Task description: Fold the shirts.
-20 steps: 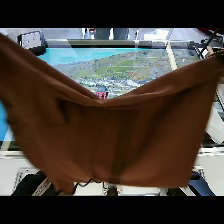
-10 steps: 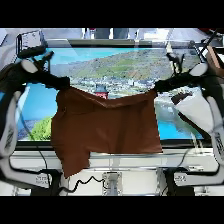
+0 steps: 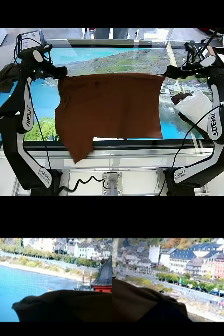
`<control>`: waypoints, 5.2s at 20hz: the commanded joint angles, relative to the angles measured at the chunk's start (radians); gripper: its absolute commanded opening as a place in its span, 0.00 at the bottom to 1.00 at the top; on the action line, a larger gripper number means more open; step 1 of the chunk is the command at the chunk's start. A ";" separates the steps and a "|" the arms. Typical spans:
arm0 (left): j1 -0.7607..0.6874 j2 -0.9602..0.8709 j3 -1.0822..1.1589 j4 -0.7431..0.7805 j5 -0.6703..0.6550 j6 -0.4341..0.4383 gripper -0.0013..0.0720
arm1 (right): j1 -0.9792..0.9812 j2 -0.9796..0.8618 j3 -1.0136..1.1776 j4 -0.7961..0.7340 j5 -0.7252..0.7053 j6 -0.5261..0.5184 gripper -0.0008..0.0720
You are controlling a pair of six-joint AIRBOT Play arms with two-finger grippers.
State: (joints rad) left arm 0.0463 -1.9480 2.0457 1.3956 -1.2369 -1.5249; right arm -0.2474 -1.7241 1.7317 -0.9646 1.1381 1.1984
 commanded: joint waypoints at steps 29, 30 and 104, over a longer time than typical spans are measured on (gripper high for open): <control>-0.046 -0.002 -0.046 -0.037 -0.483 -0.034 0.98 | 0.050 -0.011 -0.048 -0.173 0.394 0.092 0.56; -0.046 -0.002 -0.046 -0.037 -0.470 -0.034 0.98 | 0.050 -0.011 -0.049 -0.173 0.381 0.092 0.56; 0.351 0.878 -1.612 -0.407 0.041 0.111 0.58 | -0.451 0.697 -1.282 0.396 0.132 -0.270 0.66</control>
State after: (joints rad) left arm 0.3977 -1.0657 0.4427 0.9592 -1.1118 -1.4162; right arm -0.6979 -1.0275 0.4507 -0.5594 1.2686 0.9245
